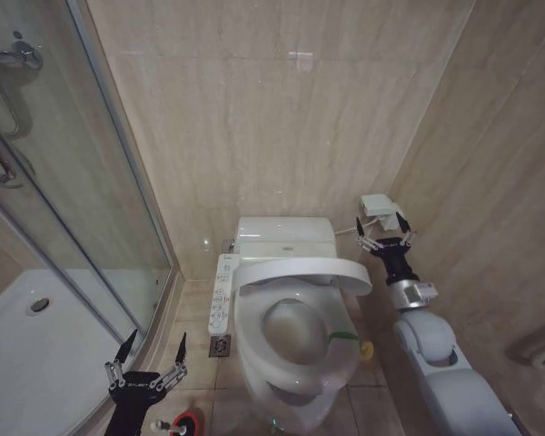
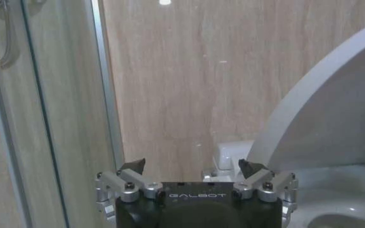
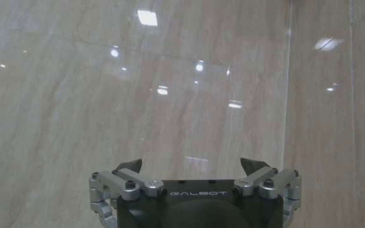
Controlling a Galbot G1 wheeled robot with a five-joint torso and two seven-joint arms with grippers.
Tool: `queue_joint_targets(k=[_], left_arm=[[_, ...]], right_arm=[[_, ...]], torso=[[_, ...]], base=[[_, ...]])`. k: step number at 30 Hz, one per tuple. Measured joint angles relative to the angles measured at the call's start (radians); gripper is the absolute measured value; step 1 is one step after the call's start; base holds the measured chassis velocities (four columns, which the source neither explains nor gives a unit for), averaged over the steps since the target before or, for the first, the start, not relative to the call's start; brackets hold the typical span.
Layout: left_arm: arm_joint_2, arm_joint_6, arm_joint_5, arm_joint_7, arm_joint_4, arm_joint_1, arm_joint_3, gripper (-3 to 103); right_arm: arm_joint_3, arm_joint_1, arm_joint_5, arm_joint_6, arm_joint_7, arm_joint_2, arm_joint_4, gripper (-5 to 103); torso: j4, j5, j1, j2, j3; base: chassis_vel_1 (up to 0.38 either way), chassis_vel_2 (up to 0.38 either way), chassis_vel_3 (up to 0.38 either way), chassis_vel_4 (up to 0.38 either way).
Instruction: Open the toilet lid, clean the toilet bowl with a toilet brush, close the toilet lid, and flush.
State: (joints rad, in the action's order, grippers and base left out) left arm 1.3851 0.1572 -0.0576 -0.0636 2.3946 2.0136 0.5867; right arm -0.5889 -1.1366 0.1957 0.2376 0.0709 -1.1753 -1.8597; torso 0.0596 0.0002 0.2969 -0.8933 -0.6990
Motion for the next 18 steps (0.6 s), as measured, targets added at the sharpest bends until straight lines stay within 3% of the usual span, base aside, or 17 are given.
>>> queue_joint_targets(k=[11, 18], left_arm=[[0.0, 0.0, 0.0, 0.0, 0.0, 0.0, 0.0, 99], [0.0, 0.0, 0.0, 0.0, 0.0, 0.0, 0.0, 99]], right_arm=[[-0.002, -0.037, -0.01, -0.005, 0.011, -0.006, -0.046, 100], [-0.003, -0.063, -0.019, 0.015, 0.008, -0.012, -0.046, 100]], torso=[[-0.0002, -0.0002, 0.001, 0.0, 0.0], [-0.0001, -0.0002, 0.001, 0.0, 0.0]], base=[[0.0, 0.0, 0.0, 0.0], [0.155, -0.053, -0.143, 0.058]])
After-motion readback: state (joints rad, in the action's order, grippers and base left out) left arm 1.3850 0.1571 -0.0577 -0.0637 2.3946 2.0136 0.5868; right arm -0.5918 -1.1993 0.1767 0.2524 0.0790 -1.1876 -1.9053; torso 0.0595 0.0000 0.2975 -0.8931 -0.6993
